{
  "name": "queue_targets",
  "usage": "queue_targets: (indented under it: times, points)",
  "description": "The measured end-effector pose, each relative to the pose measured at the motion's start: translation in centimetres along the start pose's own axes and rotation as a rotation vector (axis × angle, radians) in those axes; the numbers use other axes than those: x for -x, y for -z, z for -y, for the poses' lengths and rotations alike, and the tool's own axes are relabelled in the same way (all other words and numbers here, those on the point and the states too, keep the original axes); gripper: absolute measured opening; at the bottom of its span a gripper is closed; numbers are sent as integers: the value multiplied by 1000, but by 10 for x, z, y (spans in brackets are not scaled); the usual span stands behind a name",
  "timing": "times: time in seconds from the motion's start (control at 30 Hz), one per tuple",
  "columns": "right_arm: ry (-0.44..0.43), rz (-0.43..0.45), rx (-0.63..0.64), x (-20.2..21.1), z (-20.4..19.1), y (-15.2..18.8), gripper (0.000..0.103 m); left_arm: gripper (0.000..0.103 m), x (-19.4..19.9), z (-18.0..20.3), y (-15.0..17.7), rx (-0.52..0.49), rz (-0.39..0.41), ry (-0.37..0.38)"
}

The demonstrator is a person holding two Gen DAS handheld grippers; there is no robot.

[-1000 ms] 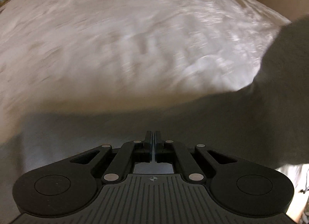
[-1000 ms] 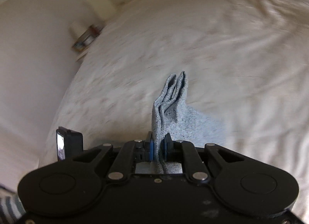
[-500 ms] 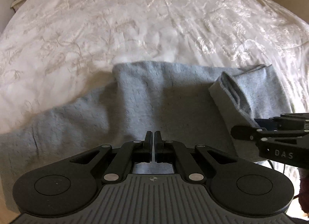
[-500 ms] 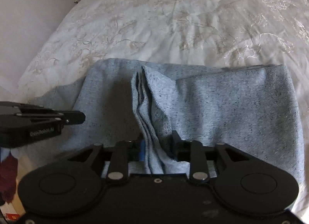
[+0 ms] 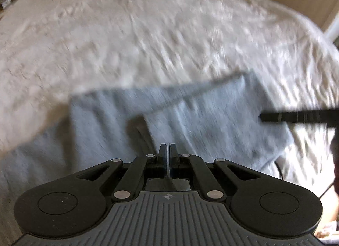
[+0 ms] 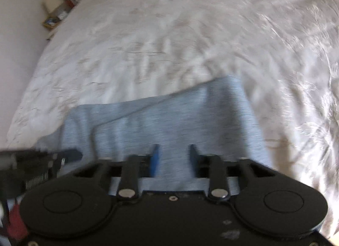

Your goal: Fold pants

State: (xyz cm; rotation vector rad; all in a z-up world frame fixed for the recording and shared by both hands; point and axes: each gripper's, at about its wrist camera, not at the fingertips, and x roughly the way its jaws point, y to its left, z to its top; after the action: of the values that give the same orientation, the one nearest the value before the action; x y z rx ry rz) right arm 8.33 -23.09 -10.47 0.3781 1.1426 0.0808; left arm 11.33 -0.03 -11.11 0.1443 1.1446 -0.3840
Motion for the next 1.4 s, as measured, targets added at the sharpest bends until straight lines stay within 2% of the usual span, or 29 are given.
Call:
queue_targets:
  times: [0.1,0.2,0.27,0.37,0.53,0.7,0.77,0.8,0.83,0.9,0.93,1.0,1.17,1.4]
  points:
    - [29,-19,-6,-15,20,-14,11,3,-24,13,14,16,-82,-3]
    - [38,-33,-3,-29,33,-27,11,3,-44,19,27,-5,-135,-54]
    - [57,-49,-11,-43,41,-33,11,3,-48,22,28,-10,-135,-79]
    - [102,-110,-38,-65,54,-37,7,3,-43,22,23,35,-138,-95]
    - [84,-133,-42,-77,64,-37,6,3,-21,7,29,157,-97,-87]
    - [87,-130,43,-77,60,-32,7,3,13,-17,49,261,-42,-184]
    - [82,-134,67,-74,58,-31,9,8,27,-33,57,319,-18,-177]
    - [77,-134,72,-74,58,-30,10,19,33,-42,62,354,-13,-161]
    - [74,-134,75,-72,56,-28,11,36,39,-48,65,386,-8,-149]
    - [69,-133,84,-70,55,-27,12,54,52,-61,73,438,29,-145]
    - [70,-133,86,-70,55,-27,13,60,59,-66,76,447,54,-163]
    - [74,-133,84,-69,52,-28,14,64,70,-75,79,448,95,-208]
    - [75,-99,68,-55,46,-26,31,73,92,-116,85,413,136,-259]
    - [85,-15,41,-23,10,-8,33,75,99,-186,89,379,130,-309]
